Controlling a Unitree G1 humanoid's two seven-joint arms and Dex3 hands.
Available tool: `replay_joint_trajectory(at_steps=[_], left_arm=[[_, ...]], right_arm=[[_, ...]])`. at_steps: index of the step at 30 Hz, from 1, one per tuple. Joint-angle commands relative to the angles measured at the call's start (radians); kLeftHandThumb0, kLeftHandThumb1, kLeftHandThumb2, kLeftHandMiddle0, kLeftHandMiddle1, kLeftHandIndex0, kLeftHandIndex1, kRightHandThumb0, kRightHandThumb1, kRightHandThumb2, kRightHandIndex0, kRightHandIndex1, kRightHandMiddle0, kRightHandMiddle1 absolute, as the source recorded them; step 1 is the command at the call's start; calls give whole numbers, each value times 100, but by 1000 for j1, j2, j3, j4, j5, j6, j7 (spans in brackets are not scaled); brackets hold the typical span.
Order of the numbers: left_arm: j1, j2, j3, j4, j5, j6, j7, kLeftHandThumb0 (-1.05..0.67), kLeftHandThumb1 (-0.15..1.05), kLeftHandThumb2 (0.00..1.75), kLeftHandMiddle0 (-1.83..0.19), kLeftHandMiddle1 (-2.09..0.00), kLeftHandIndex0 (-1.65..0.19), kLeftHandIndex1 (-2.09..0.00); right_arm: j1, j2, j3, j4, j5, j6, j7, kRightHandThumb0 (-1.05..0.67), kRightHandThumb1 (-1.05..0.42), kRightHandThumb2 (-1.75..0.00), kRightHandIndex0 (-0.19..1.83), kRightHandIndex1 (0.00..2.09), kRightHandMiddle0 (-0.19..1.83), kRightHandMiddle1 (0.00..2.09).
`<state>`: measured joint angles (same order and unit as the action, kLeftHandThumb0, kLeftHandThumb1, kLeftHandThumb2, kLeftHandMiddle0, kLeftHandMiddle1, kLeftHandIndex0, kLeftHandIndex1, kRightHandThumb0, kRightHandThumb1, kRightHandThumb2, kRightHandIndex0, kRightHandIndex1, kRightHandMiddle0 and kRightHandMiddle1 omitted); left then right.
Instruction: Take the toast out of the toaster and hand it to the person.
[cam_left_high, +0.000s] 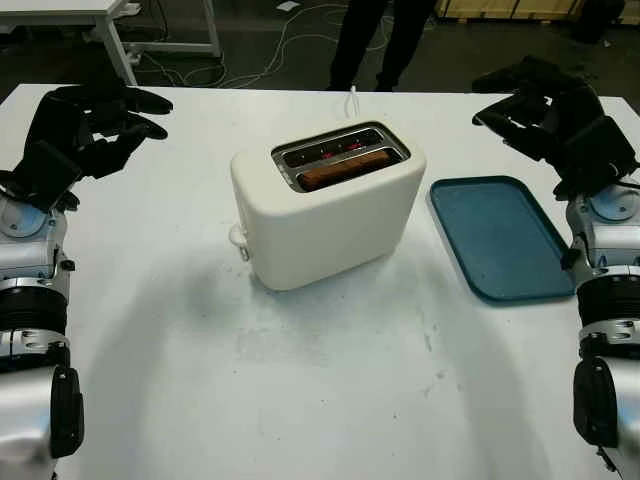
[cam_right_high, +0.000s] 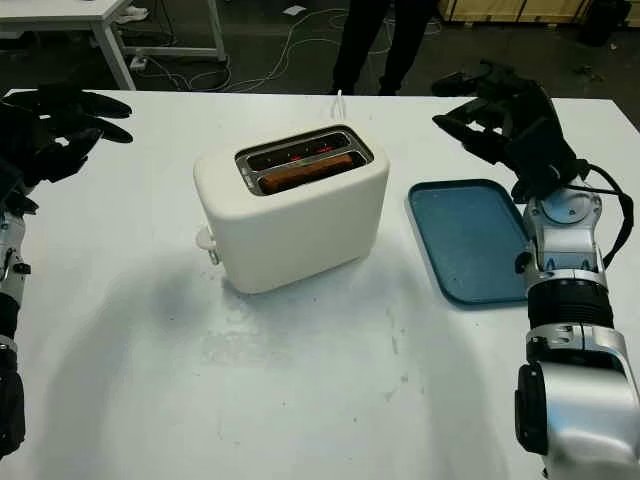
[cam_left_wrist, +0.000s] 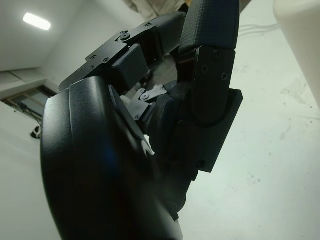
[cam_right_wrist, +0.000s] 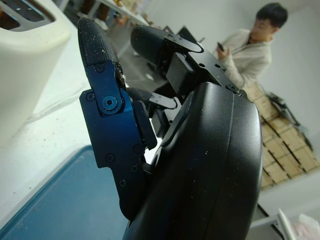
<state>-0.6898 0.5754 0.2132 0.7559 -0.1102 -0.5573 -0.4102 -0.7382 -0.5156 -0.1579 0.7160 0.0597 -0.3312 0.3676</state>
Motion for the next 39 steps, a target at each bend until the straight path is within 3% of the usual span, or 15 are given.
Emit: replay_joint_trajectory(at_steps=[1,10,22,39], left_arm=[[0,-10,3,8,-6,-13,-2,-105,92,32,-88,-70,-96,-40],[1,-14,1,-23,-30,58,-42,-105,92,27,-93,-64,-102,-35],[15,-24,6,-58,-22,57,-19,-105,92,29,-90,-65,-101,-33],[7,-20,8,-33,-15,39,-12,-105,92,26,-88,-68,-99,-33]], right_arm=[[-8,7,-5,11,14,-47,16,-59,-85,-2,55,111,65,76],[9,15,12,-18,-19,-31,-27,-63,-85,-1,59,104,73,65],[29,23,7,-93,-4,25,-29,-59,-83,0,53,100,67,58],[50,47,9,-189,7,88,-32,-52,-77,0,48,94,61,55]])
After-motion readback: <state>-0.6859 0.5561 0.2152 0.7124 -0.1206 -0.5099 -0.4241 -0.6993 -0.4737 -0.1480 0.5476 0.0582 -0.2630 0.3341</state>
